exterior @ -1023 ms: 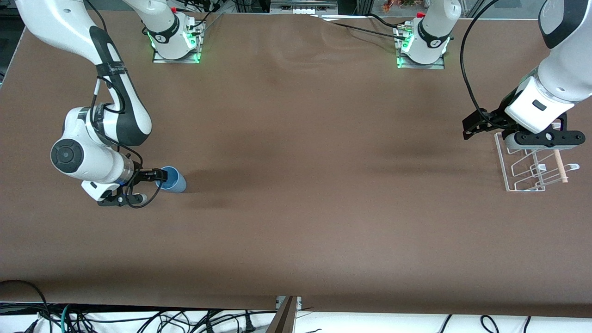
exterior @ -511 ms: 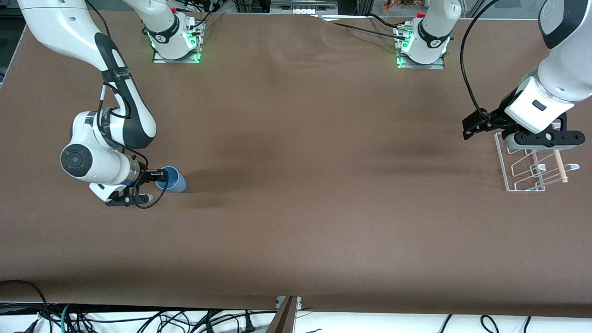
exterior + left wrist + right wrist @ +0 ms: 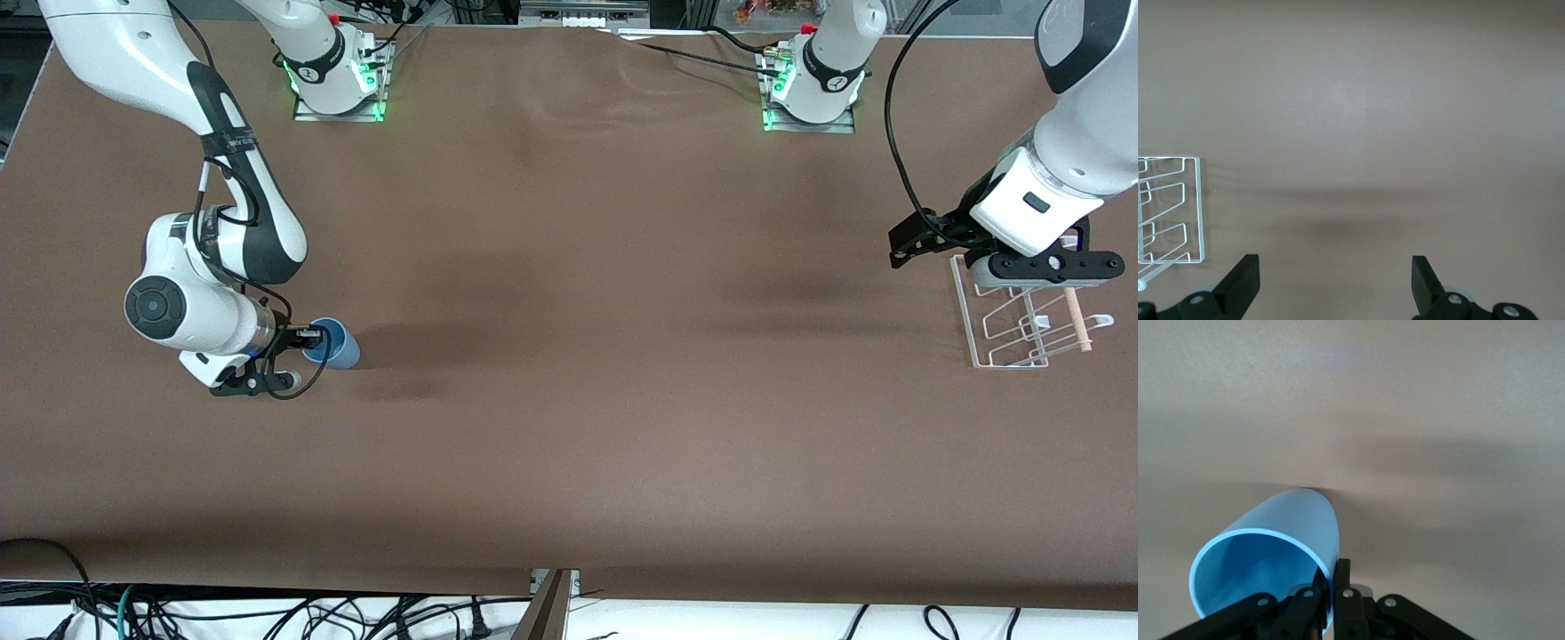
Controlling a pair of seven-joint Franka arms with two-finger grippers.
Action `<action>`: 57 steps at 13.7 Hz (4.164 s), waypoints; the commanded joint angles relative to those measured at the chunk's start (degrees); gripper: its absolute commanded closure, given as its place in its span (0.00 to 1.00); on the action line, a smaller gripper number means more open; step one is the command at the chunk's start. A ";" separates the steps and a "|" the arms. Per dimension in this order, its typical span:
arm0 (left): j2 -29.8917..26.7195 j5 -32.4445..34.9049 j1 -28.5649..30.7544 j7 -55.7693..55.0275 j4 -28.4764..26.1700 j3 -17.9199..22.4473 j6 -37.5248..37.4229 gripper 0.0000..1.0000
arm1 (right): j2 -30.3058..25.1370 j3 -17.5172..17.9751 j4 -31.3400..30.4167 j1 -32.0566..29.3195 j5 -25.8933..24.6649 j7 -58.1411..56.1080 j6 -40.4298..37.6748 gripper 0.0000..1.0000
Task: Transfer cup to left arm and place on rack
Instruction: 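Close the right gripper on the blue cup's side, then carry the cup with the right gripper while the left gripper approaches, then close the left gripper on the cup's base beside the right gripper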
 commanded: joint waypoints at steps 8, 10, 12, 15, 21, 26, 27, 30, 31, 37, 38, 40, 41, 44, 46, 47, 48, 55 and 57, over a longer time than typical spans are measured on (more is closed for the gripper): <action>0.73 -0.82 -0.44 0.17 1.72 0.27 -1.32 0.00 | -1.75 10.56 6.90 -0.19 26.37 3.12 0.27 1.00; 1.08 -0.91 -0.53 0.17 1.72 0.18 -1.32 0.00 | -0.87 14.43 9.62 -0.11 28.93 12.06 1.06 1.00; 2.92 -1.26 -0.53 0.17 1.72 0.18 -2.81 0.00 | 0.79 15.59 13.14 2.25 30.42 15.52 1.50 1.00; 5.03 -2.83 -1.14 0.43 1.72 -0.08 -6.32 0.00 | 4.48 15.51 19.28 6.65 40.60 16.86 1.50 1.00; 6.96 -6.08 -1.67 9.54 1.90 -0.08 -6.42 0.00 | 13.27 15.59 31.42 15.17 41.24 21.77 5.35 1.00; 7.50 -10.91 -0.88 27.21 1.90 0.01 -6.07 0.00 | 15.91 15.59 35.56 19.93 41.33 26.52 9.23 1.00; 7.50 -13.10 -0.79 30.37 1.90 0.09 -6.07 0.00 | 16.00 15.59 35.91 20.28 42.37 27.13 9.32 1.00; 8.55 -18.72 0.00 42.23 1.90 0.10 -5.11 0.00 | 15.92 15.59 37.06 21.25 45.37 27.22 9.50 1.00; 8.55 -21.36 0.44 46.01 1.90 0.18 -4.49 0.00 | 16.00 15.68 37.06 21.51 45.37 27.14 9.50 1.00; 8.73 -32.35 0.53 67.90 1.81 -0.08 4.63 0.00 | 16.00 16.38 37.15 22.66 45.46 27.22 9.50 1.00; 9.69 -34.46 0.44 71.50 1.81 -0.08 6.22 0.00 | 16.00 16.47 37.41 22.66 45.46 27.22 9.50 1.00; 11.71 -39.73 -0.34 80.45 1.81 -0.08 10.08 0.00 | 16.00 16.47 37.50 22.66 45.46 27.14 9.50 1.00; 12.85 -42.02 -0.87 85.63 1.73 -0.08 11.49 0.00 | 16.09 16.39 37.50 22.57 45.46 27.14 9.50 1.00; 14.00 -47.40 -2.46 93.49 1.02 -0.17 12.12 0.00 | 16.44 16.47 38.02 22.57 45.55 27.14 9.50 1.00; 14.00 -47.66 -4.55 95.08 -0.11 -0.43 14.57 0.00 | 16.53 16.47 38.46 22.57 46.16 27.14 9.50 1.00; 14.00 -47.67 -5.79 95.09 -0.99 -0.52 16.32 0.00 | 16.53 16.47 38.64 22.57 46.60 27.14 9.50 1.00; 14.00 -47.67 -7.11 95.09 -1.52 -0.52 17.30 0.00 | 16.53 16.39 38.64 22.48 46.69 27.14 9.50 1.00; 13.47 -47.49 -9.14 95.18 -4.60 -0.61 18.98 0.00 | 16.53 16.47 38.73 22.13 46.69 27.05 9.50 1.00; 13.48 -47.32 -9.49 95.26 -5.13 -0.69 21.34 0.01 | 16.53 16.47 38.73 22.13 46.69 27.05 9.50 1.00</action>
